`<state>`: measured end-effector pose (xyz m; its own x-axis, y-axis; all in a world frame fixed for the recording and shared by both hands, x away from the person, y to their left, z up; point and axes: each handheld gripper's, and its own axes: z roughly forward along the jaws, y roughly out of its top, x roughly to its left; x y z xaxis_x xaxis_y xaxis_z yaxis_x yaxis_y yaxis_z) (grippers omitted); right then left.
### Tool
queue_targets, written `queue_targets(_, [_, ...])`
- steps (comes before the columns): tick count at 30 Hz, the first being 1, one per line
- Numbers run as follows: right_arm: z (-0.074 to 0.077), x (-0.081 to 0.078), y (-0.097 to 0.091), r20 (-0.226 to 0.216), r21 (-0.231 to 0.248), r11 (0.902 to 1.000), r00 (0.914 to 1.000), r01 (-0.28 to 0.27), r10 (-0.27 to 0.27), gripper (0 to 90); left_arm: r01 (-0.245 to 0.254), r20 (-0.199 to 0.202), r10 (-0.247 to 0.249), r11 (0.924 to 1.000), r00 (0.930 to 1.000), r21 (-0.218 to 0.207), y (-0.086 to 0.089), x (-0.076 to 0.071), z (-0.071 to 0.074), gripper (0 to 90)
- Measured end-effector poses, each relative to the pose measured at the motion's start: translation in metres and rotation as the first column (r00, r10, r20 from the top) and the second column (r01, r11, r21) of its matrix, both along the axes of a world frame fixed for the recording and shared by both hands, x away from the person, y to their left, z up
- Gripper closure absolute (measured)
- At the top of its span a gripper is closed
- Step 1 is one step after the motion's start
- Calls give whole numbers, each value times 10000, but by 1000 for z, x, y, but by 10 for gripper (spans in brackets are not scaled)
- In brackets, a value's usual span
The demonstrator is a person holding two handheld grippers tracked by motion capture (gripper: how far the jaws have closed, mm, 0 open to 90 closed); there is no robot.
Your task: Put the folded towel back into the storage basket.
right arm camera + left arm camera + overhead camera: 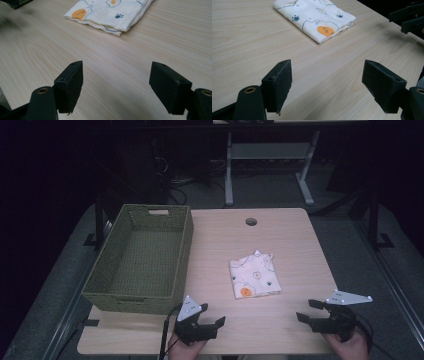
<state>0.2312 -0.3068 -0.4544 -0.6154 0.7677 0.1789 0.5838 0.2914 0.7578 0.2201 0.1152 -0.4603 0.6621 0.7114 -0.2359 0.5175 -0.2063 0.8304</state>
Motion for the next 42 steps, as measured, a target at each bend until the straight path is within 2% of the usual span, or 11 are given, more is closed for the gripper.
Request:
queue_targets(4, [-1, 1, 1, -86, -19, 10000, 10000, -29, 29, 269, 31, -57, -31, 10000, 10000, -6, 0, 0, -1, 243])
queue_targets(10, [1, 0, 7, -6, -134, 9999, 10000, -81, 81, 269, 28, -96, -30, 9997, 9999, -255, 2, 0, -1, 243])
queue_targets(14, [2, 2, 14, 2, -180, 9993, 9995, -328, 329, 265, 35, -131, -43, 9982, 9999, -600, 3, 1, 2, 244])
queue_targets(19, [3, 5, 20, 0, -111, 9986, 9987, -509, 509, 259, 79, -202, -92, 9979, 9998, -638, 2, 2, 2, 243])
queue_targets(22, [3, 12, 26, -88, -106, 9978, 9978, -660, 659, 254, 315, -155, -326, 9973, 9993, -663, -4, 6, 3, 243])
queue_targets(26, [5, 22, 31, -202, -87, 9967, 9966, -805, 803, 241, 685, -73, -688, 9972, 9976, -301, -21, 18, 7, 242])
queue_targets(29, [8, 27, 32, -252, -37, 9964, 9961, -846, 845, 238, 772, -45, -773, 9968, 9970, -208, -26, 24, 10, 243])
queue_targets(32, [12, 35, 33, -306, -39, 9959, 9955, -903, 901, 238, 701, -76, -702, 9975, 9975, -71, -34, 39, 15, 242])
queue_targets(37, [15, 46, 34, -387, -23, 9953, 9946, -965, 964, 238, 618, -228, -620, 9980, 9978, -99, -42, 53, 19, 243])
queue_targets(41, [15, 55, 35, -423, 117, 9956, 9947, -928, 932, 239, 492, -292, -487, 9986, 9984, 189, -50, 66, 19, 243])
queue_targets(42, [16, 60, 37, -489, 60, 9953, 9941, -964, 966, 239, 295, -333, -284, 9990, 9990, 330, -53, 72, 18, 244])
